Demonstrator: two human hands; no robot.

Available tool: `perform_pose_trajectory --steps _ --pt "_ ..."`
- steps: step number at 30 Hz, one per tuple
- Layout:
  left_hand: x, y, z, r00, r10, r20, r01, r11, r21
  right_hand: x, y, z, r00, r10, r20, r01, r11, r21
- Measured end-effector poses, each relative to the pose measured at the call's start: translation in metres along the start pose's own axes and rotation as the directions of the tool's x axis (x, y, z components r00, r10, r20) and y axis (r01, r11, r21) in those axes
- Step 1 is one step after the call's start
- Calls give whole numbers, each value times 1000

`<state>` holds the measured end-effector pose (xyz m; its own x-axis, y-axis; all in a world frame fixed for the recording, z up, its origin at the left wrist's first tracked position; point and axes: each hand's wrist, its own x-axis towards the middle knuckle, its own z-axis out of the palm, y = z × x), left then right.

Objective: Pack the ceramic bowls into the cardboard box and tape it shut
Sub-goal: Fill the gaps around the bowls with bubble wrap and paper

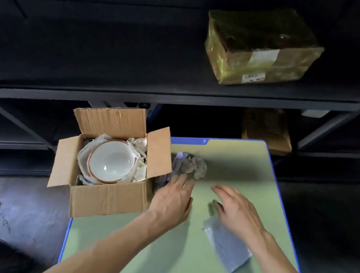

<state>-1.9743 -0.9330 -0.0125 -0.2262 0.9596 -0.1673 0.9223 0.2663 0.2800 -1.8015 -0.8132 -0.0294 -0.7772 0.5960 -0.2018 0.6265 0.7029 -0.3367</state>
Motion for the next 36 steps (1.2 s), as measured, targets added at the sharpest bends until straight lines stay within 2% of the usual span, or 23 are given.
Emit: perform_pose_trajectory --steps 3,6,8,11,15,19,23,30,32,36 --pt "25 -1 1 998 -51 23 50 998 32 14 1 -2 999 39 35 -39 999 4" --pt "55 0 -1 991 -72 112 44 972 231 30 2 -1 997 55 55 -56 998 27" --pt "70 0 -2 980 -125 157 75 954 290 41 4 1 992 77 102 -80 997 23" --pt "76 0 7 979 -130 157 94 972 216 60 3 3 975 136 174 -140 990 10" --pt "69 -3 23 984 -132 122 123 989 79 94 0 15 962 183 202 -197 979 50" --pt "63 -14 29 990 -119 77 121 992 -30 120 1 35 948 178 264 -183 983 -5" --pt "60 -20 29 996 -78 43 82 993 -86 109 -1 40 956 250 155 -252 968 -7" --pt "54 -13 28 997 -56 46 60 994 -95 70 8 26 944 309 113 -329 906 268" --pt "47 -9 23 998 -38 47 46 983 -179 59 7 11 954 279 105 -298 896 328" --pt "31 2 8 999 36 -25 -43 942 -333 37 -3 -17 993 88 84 -111 937 331"
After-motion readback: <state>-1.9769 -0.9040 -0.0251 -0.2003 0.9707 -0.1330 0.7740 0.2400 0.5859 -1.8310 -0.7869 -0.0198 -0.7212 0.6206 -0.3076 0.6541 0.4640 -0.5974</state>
